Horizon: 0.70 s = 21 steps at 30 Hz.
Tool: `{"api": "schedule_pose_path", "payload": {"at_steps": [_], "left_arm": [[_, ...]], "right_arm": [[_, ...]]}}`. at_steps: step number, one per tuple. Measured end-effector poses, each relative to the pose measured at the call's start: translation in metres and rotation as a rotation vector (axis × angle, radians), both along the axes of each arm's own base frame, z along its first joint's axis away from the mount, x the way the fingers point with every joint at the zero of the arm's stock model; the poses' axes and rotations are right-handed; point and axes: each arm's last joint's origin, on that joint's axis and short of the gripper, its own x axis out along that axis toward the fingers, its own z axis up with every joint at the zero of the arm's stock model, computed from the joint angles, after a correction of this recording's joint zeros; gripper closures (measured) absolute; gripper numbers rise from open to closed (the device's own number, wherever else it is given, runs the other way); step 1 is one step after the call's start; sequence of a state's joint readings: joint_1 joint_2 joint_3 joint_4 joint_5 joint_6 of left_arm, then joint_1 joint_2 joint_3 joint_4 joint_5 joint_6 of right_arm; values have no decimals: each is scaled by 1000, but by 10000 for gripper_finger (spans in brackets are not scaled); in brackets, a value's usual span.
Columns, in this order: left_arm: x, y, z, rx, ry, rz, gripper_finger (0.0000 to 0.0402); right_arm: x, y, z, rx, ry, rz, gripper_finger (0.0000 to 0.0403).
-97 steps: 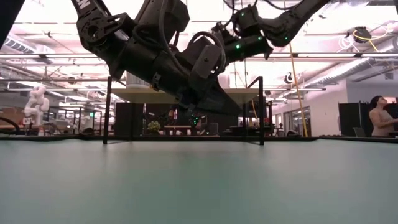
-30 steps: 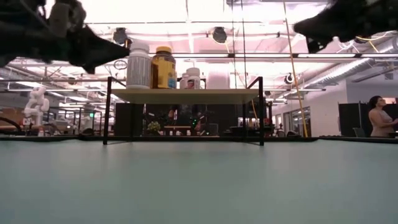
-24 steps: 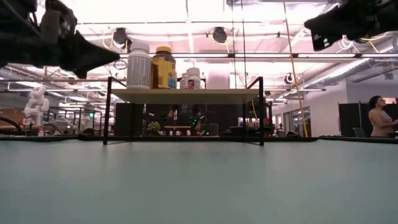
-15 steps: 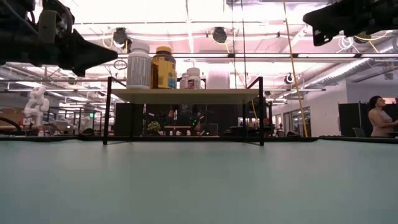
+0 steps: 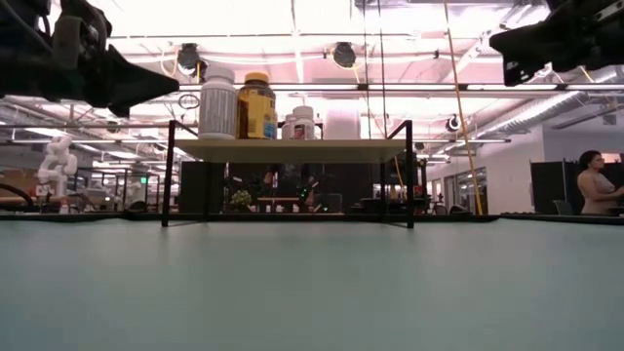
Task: Pick and place medicine bottles onto shelf by color
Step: Return to Home Position
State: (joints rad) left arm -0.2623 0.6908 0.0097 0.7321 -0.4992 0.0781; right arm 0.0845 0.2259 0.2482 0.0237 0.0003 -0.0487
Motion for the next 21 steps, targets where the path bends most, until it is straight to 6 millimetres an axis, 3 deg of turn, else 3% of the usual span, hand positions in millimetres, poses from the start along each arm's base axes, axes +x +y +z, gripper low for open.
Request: {"api": "schedule_pose_path", "payload": {"at_steps": [13,21], "left_arm": [[-17,5,1,-42,22,1,376],[-28,7,-5,-47,78,1,376]], "right_arm": [[-4,-1,-34,90,-4,-3,403],[-4,-1,-33,88,-34,-1,403]]}}
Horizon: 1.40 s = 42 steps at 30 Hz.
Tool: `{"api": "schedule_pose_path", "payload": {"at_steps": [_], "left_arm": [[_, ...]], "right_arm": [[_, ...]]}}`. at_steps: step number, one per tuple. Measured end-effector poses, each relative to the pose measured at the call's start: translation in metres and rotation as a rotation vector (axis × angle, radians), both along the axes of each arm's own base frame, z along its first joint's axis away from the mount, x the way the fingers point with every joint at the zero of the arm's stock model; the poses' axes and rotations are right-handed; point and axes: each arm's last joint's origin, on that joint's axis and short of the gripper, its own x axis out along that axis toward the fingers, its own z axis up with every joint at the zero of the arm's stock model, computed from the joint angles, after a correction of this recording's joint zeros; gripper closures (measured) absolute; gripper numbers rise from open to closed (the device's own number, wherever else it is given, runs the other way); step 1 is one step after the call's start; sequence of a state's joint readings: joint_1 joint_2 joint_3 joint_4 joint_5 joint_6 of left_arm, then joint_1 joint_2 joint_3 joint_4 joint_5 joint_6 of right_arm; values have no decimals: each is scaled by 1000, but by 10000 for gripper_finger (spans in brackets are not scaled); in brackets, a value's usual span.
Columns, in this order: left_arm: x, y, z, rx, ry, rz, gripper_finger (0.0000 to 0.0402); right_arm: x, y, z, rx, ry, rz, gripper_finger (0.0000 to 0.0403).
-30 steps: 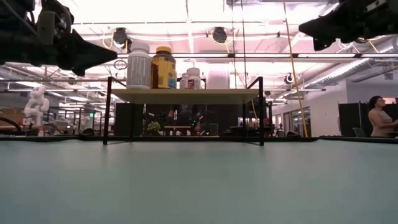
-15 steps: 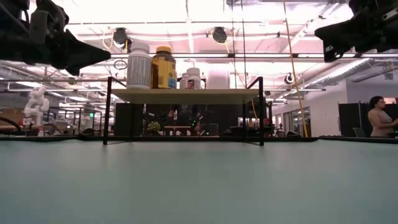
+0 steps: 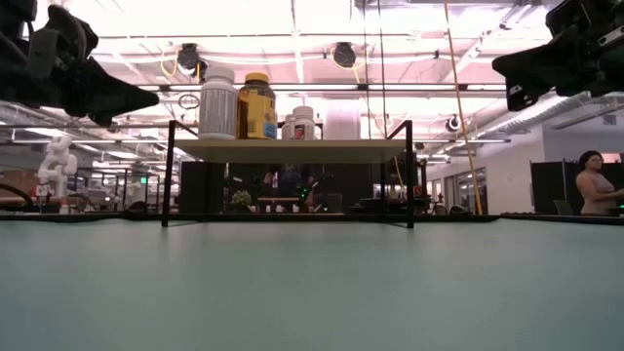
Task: Pick and place medicine bottles onto shelf by color
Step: Return to Home Position
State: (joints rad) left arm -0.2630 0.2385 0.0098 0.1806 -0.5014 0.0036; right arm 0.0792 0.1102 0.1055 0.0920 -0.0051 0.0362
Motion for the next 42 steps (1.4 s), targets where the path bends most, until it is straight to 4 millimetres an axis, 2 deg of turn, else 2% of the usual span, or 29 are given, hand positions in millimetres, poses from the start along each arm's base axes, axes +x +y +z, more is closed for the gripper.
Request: {"api": "schedule_pose_path", "payload": {"at_steps": [6,8,12,15,17,23,28,42], "left_arm": [[-9,2,2,19,-23,-2,376],[-12,3,7,27,-26,-3,376],[-25,7,20,-3,72,1,376],[-28,7,32,-35,47,-22,376],[-28,6,35,-19,22,-56,376],[-21,4,28,70,-73,-73,376],[-15,2,14,117,-117,-122,376],[-12,10,7,84,-74,-179,376]], "right_arm": [[-1,1,1,-29,-20,27,403],[-1,1,2,-29,-24,26,403],[-1,1,1,-3,-69,23,403],[-1,0,8,34,-155,24,403],[0,0,6,25,-140,16,403],[0,-4,9,-4,-171,-12,403],[-1,-3,11,2,-191,64,403],[0,-7,5,-106,-143,36,403]]}}
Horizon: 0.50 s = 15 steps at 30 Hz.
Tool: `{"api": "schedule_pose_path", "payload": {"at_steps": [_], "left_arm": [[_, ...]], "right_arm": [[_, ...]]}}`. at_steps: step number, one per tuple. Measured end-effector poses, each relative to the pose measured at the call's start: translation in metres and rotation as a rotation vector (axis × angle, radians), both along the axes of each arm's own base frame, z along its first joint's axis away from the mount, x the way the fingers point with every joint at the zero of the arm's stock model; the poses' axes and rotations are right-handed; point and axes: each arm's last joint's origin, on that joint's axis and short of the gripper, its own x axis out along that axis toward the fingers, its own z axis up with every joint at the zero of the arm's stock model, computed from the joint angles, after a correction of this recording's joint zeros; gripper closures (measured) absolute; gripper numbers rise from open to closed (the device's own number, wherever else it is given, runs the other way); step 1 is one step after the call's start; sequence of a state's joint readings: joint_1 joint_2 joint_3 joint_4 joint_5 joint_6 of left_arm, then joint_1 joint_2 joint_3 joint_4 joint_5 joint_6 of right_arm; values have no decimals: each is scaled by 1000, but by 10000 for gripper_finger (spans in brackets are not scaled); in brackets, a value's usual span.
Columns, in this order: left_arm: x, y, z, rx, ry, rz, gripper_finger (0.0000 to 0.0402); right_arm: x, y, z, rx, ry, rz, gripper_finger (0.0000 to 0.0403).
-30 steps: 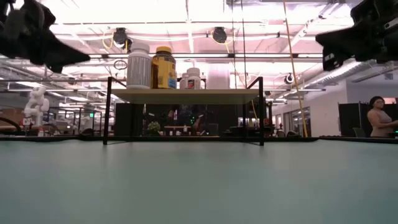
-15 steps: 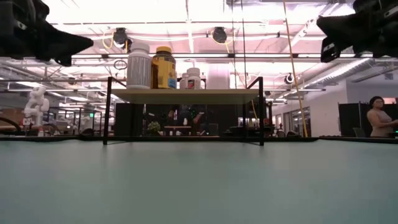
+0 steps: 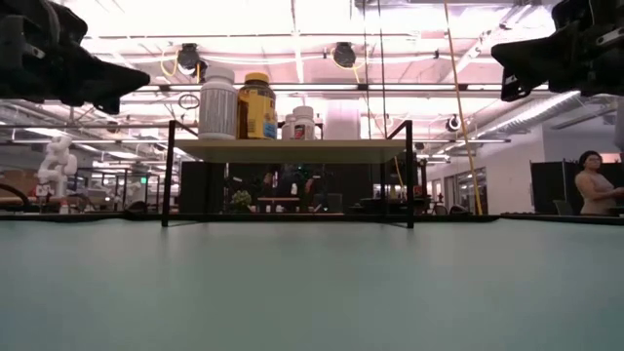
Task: Pick and place medicine bottles onto shelf by color
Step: Return to Home Position
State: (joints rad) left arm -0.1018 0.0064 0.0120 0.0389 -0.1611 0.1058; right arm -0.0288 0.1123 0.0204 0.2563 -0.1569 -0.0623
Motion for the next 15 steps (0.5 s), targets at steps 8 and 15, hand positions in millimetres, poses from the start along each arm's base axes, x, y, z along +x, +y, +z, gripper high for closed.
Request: {"api": "schedule_pose_path", "payload": {"at_steps": [8,15], "left_arm": [[3,-1,-5,3,57,-70,376],[4,-1,-6,4,67,-69,376]], "right_arm": [[0,0,-2,-77,6,-10,403],[0,0,-3,-91,19,-11,403]]}}
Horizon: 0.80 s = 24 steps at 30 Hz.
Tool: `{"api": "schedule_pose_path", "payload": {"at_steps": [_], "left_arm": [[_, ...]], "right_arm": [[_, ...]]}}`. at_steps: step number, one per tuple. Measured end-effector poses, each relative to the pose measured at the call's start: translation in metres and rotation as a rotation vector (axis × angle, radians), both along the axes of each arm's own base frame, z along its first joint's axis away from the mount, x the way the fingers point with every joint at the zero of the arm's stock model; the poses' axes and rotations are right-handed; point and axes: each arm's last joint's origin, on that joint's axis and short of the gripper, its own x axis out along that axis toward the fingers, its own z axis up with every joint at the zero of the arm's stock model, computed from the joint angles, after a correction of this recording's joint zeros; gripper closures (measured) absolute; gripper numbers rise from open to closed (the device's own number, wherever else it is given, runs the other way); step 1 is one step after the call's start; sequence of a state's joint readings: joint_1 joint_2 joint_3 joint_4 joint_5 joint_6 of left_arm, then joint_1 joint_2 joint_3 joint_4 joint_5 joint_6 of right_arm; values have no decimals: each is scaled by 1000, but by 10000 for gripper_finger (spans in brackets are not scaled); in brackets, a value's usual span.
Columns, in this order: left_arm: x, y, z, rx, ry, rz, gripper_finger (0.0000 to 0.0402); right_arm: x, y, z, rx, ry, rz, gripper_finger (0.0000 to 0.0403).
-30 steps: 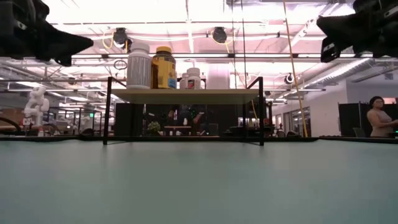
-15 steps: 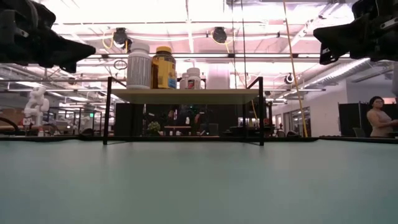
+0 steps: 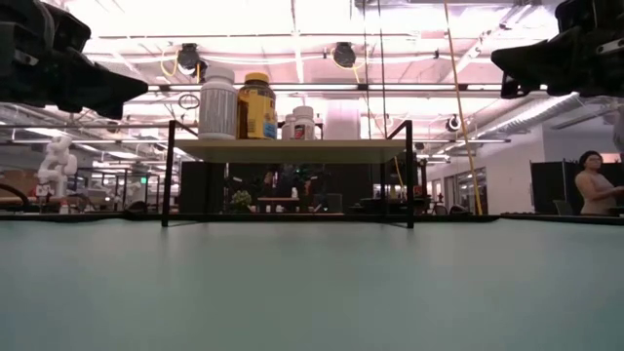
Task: Pick and place medicine bottles onto shelf by color
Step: Return to Home Position
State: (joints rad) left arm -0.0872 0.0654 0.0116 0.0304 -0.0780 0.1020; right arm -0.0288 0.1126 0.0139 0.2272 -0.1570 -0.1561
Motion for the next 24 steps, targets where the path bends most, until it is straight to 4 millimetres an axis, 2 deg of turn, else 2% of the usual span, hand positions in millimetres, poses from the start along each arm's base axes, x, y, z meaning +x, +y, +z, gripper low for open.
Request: {"api": "schedule_pose_path", "payload": {"at_steps": [8,24], "left_arm": [[0,0,0,-3,-1,0,376],[0,0,0,-2,-2,1,376]], "right_arm": [[0,0,1,-165,-28,-18,403],[0,0,1,-168,-29,-18,403]]}}
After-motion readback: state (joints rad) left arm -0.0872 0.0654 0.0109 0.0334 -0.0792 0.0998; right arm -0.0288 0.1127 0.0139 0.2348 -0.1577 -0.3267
